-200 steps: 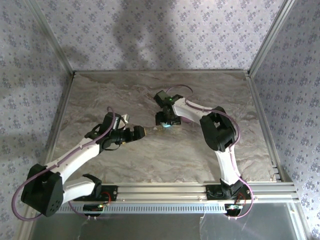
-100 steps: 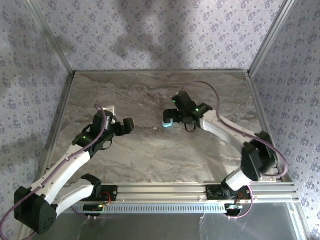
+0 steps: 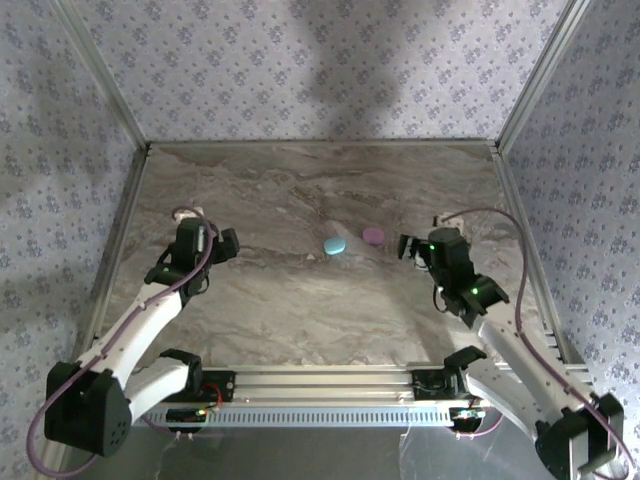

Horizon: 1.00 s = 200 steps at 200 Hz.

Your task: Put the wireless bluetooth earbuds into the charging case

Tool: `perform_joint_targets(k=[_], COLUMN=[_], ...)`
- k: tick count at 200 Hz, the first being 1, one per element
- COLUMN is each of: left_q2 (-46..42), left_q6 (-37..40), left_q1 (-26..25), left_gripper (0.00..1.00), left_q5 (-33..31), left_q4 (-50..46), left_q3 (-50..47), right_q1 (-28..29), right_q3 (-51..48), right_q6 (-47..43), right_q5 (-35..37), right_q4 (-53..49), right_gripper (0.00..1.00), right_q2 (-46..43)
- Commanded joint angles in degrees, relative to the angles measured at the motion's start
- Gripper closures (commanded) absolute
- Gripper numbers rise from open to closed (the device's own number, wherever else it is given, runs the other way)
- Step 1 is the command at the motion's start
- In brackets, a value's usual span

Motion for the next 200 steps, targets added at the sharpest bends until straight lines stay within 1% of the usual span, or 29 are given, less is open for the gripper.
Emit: perform_joint_targets(k=[1,15,28,34,48,54,64,72,87,96,104,133,143,165,184,200], left_q2=[1.6,2.8,4.4,5.3,7.3,8.0,9.3,10.0,11.5,12.7,14.3,20.8,21.9,24.0,26.6,27.0], left_q6=[5.2,5.9,12.2,14.3,15.5,15.8,16.8,17.6,19.3,20.7,21.2,19.8,20.2,20.4,19.4,20.0], left_q1=[3.2,3.8,3.8,3.8,4.1,4.5,6.0,7.5,9.9,10.6,11.0,12.6,12.7,13.3,14.5,14.7], left_gripper=[0.00,0.00,0.00,0.00,0.00,0.00,0.00,0.00,0.00,0.00,0.00,0.00,0.00,0.00,0.00,0.00], left_q5=[-0.6,-3.2,0.0,0.1,-3.8,-4.5,-2.6,0.7,6.4,8.2,8.1,8.9,8.9,5.9,6.7,9.0], left_q4=[4.1,5.0,9.8,11.9,15.3,17.0,20.8,24.3,32.6,37.4,40.2,44.7,44.0,47.3,52.7,52.8], left_q3=[-0.2,0.4,-0.6,-1.3,-2.2,-2.9,-4.3,-5.6,-8.6,-10.0,-10.3,-8.5,-7.3,-7.2,-8.7,-8.8], right_q1=[-4.7,-8.0,-11.2,-12.8,-15.9,-17.4,-19.6,-20.7,-21.9,-22.8,-23.5,-24.9,-25.0,-25.3,-25.7,-26.0], right_q3=[-5.2,-7.4,-9.5,-10.7,-12.9,-13.8,-15.0,-15.7,-17.2,-18.3,-19.1,-19.4,-19.4,-18.7,-18.4,-17.6], right_q6=[-3.2,-3.9,-5.0,-5.5,-5.3,-5.1,-5.2,-5.4,-6.0,-6.6,-6.9,-8.7,-9.1,-10.1,-11.2,-12.3], right_q5=[1.4,1.5,1.4,1.1,1.3,0.8,-0.1,-0.4,0.2,0.2,0.5,1.8,2.7,2.5,1.4,0.2], right_q4=[6.6,8.7,11.6,13.4,17.0,18.7,21.5,23.6,27.7,31.4,34.3,42.4,44.8,49.1,54.7,57.6], right_gripper=[0.00,0.00,0.00,0.00,0.00,0.00,0.00,0.00,0.00,0.00,0.00,0.00,0.00,0.00,0.00,0.00], right_q2=[-3.8,-5.1,-5.4,-5.2,-4.4,-3.9,-2.6,-1.3,0.8,2.1,4.0,12.5,15.4,20.0,23.6,26.5])
